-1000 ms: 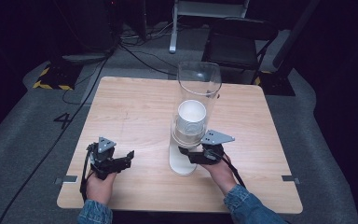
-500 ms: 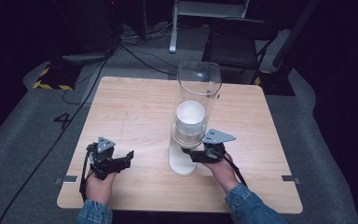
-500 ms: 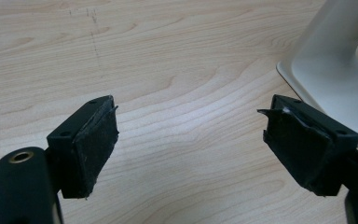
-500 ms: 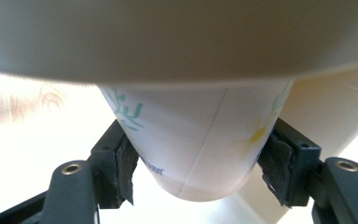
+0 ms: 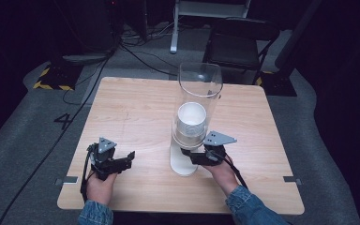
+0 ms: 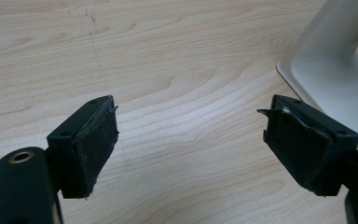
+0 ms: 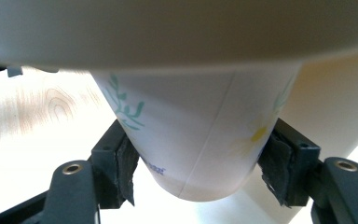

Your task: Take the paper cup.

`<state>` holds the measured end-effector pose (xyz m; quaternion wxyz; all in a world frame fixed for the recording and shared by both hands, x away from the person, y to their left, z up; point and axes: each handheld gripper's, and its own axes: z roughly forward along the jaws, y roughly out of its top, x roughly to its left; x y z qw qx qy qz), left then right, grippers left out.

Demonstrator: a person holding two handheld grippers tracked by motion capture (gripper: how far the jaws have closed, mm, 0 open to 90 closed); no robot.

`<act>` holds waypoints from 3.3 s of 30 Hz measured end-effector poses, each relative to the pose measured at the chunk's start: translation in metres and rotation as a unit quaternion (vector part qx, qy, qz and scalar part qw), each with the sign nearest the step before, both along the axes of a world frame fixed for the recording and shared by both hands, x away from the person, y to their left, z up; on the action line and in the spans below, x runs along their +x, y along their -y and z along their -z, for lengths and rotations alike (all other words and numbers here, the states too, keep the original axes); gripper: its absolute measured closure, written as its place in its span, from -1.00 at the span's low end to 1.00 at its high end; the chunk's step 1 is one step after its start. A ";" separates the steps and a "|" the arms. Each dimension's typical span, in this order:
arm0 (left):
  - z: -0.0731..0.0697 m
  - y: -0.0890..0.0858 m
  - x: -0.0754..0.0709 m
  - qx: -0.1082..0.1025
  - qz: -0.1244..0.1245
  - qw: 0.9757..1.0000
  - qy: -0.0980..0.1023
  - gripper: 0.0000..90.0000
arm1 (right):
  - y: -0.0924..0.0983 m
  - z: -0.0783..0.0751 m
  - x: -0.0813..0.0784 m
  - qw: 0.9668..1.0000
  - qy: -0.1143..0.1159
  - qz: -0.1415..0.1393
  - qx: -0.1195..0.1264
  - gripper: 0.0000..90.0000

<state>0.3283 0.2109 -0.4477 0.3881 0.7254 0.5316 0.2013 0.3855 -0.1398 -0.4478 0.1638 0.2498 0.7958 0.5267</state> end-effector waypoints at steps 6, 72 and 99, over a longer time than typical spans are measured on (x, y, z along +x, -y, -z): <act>0.000 0.000 0.000 0.000 0.003 1.000 0.001 -0.61 | -0.001 0.002 -0.001 1.000 -0.009 -0.002 0.009 -0.22; 0.000 0.021 0.025 -0.001 0.027 1.000 0.000 -0.61 | 0.013 0.049 -0.015 0.992 -0.093 0.018 -0.077 -0.23; 0.000 0.036 0.050 -0.002 0.041 0.999 0.000 -0.60 | 0.065 0.037 -0.026 0.991 -0.071 0.088 -0.075 -0.23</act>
